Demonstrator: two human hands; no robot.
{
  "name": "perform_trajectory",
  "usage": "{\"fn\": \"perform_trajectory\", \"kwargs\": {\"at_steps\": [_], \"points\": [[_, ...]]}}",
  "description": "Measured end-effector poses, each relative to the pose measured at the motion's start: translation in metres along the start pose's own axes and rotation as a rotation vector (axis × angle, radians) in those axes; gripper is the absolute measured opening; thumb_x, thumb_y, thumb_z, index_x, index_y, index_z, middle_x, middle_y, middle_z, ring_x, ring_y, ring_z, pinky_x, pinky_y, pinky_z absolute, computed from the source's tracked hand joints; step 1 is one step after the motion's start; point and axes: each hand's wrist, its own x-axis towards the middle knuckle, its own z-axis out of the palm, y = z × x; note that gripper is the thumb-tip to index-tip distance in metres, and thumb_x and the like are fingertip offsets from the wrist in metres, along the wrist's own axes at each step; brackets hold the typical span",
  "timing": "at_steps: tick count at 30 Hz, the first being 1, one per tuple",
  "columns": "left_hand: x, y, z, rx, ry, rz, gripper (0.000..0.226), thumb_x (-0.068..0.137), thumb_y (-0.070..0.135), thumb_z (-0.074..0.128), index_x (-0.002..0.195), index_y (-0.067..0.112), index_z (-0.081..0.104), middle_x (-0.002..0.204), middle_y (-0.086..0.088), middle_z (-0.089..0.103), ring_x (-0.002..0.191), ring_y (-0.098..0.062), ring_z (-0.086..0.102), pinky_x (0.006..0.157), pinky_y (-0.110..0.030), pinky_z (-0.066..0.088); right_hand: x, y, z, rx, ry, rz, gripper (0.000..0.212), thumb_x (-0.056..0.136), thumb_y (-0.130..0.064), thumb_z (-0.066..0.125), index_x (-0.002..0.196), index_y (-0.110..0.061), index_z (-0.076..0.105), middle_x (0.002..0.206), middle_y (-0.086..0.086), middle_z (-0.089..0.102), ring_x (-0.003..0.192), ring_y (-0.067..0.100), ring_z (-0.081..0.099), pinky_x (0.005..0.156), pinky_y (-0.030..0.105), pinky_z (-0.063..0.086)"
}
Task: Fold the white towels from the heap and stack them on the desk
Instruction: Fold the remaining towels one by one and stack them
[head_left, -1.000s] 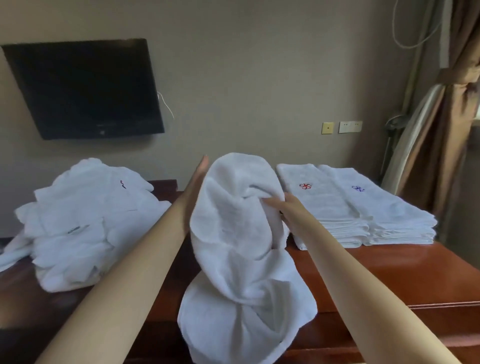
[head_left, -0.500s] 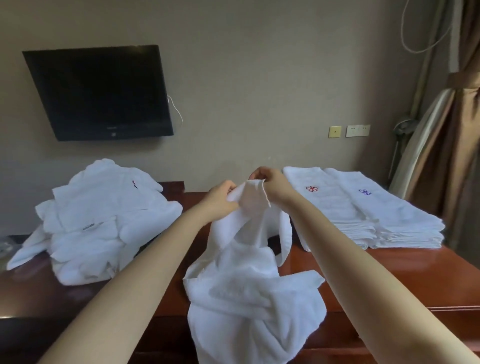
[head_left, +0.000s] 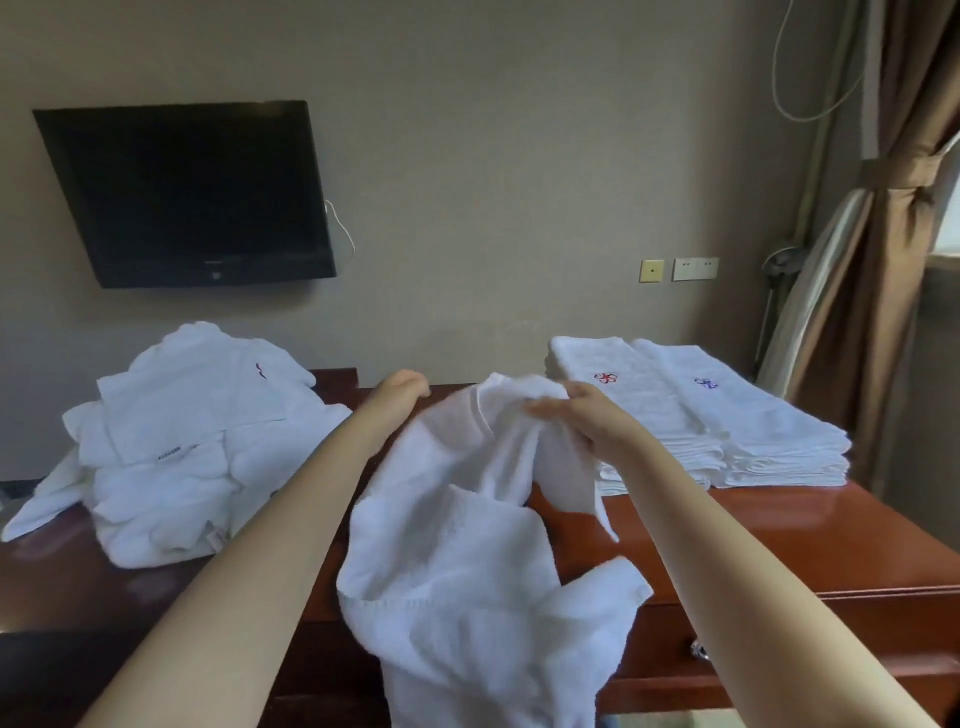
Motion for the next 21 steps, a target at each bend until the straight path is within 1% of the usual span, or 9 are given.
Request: {"fn": "perform_trajectory", "kwargs": {"at_steps": [2, 4, 7, 9, 10, 13, 15, 18, 21], "points": [[-0.009, -0.002, 0.011, -0.066, -0.223, -0.030, 0.051, 0.083, 0.049, 0.063, 0.128, 0.032, 0.048, 0.128, 0.012, 0.045, 0.120, -0.010, 0.041, 0.095, -0.035, 0.033, 0.000, -0.015, 0.006, 0.054, -0.022, -0.025, 0.009, 0.080, -0.018, 0.075, 0.085, -0.013, 0.071, 0.079, 0.007, 0.073, 0.069, 0.019, 0.070, 0.058, 0.025, 0.052], [-0.016, -0.003, 0.027, 0.042, -0.396, 0.044, 0.080, 0.072, 0.054, 0.074, 0.140, 0.033, 0.039, 0.132, 0.019, 0.043, 0.118, -0.002, 0.043, 0.097, -0.027, 0.034, 0.000, -0.032, 0.012, 0.045, -0.067, -0.022, 0.004, 0.082, -0.013, 0.073, 0.081, -0.013, 0.069, 0.073, 0.005, 0.072, 0.064, 0.016, 0.070, 0.053, 0.022, 0.052], [-0.023, -0.003, 0.048, 0.071, -0.439, 0.124, 0.058, 0.070, 0.037, 0.081, 0.123, 0.024, 0.059, 0.115, 0.005, 0.068, 0.103, -0.011, 0.065, 0.095, -0.035, 0.051, -0.002, -0.051, 0.013, 0.006, -0.098, -0.033, 0.022, 0.082, -0.011, 0.072, 0.103, -0.010, 0.067, 0.091, 0.011, 0.073, 0.082, 0.024, 0.071, 0.073, 0.035, 0.058], [-0.026, -0.002, 0.051, 0.004, -0.441, 0.109, 0.040, 0.073, 0.029, 0.081, 0.109, 0.022, 0.065, 0.101, 0.000, 0.074, 0.094, -0.017, 0.070, 0.091, -0.036, 0.054, -0.004, -0.056, 0.008, -0.015, -0.100, -0.018, 0.037, 0.079, -0.013, 0.074, 0.114, -0.008, 0.064, 0.104, 0.017, 0.071, 0.096, 0.031, 0.069, 0.087, 0.044, 0.055], [-0.027, -0.001, 0.051, -0.005, -0.463, 0.099, 0.042, 0.071, 0.030, 0.082, 0.108, 0.020, 0.065, 0.099, 0.000, 0.074, 0.093, -0.017, 0.071, 0.089, -0.034, 0.054, -0.006, -0.056, 0.004, -0.017, -0.092, -0.008, 0.038, 0.077, -0.015, 0.075, 0.113, -0.008, 0.065, 0.106, 0.018, 0.070, 0.098, 0.032, 0.068, 0.090, 0.044, 0.053], [-0.032, 0.004, 0.041, 0.013, -0.518, 0.099, 0.053, 0.062, 0.038, 0.083, 0.107, 0.014, 0.068, 0.098, -0.002, 0.074, 0.092, -0.018, 0.071, 0.081, -0.029, 0.054, -0.012, -0.052, -0.005, -0.068, -0.030, -0.019, 0.020, 0.075, -0.016, 0.076, 0.094, -0.015, 0.071, 0.086, 0.009, 0.073, 0.081, 0.023, 0.069, 0.073, 0.032, 0.055], [-0.032, 0.004, 0.028, 0.085, -0.506, 0.118, 0.038, 0.067, 0.034, 0.082, 0.098, 0.014, 0.071, 0.094, -0.002, 0.075, 0.087, -0.019, 0.072, 0.072, -0.025, 0.054, -0.016, -0.048, -0.010, -0.156, 0.016, -0.029, 0.008, 0.078, -0.012, 0.074, 0.082, -0.017, 0.069, 0.068, -0.003, 0.069, 0.065, 0.014, 0.065, 0.057, 0.023, 0.049], [-0.028, -0.004, -0.002, 0.398, -0.385, 0.115, 0.021, 0.072, 0.026, 0.081, 0.085, 0.014, 0.068, 0.082, -0.002, 0.073, 0.076, -0.019, 0.069, 0.065, -0.025, 0.052, -0.022, -0.038, -0.017, -0.361, 0.084, -0.071, 0.019, 0.077, -0.012, 0.076, 0.066, -0.023, 0.065, 0.052, -0.017, 0.055, 0.053, 0.001, 0.054, 0.048, 0.011, 0.037], [-0.027, -0.020, -0.023, 0.604, -0.199, 0.117, 0.029, 0.074, 0.024, 0.077, 0.071, 0.009, 0.052, 0.070, -0.005, 0.052, 0.064, -0.019, 0.049, 0.060, -0.028, 0.037, -0.029, -0.019, -0.021, -0.629, 0.166, -0.080, 0.011, 0.074, -0.013, 0.076, 0.070, -0.019, 0.068, 0.057, -0.012, 0.052, 0.057, 0.005, 0.048, 0.044, 0.009, 0.031]]}}
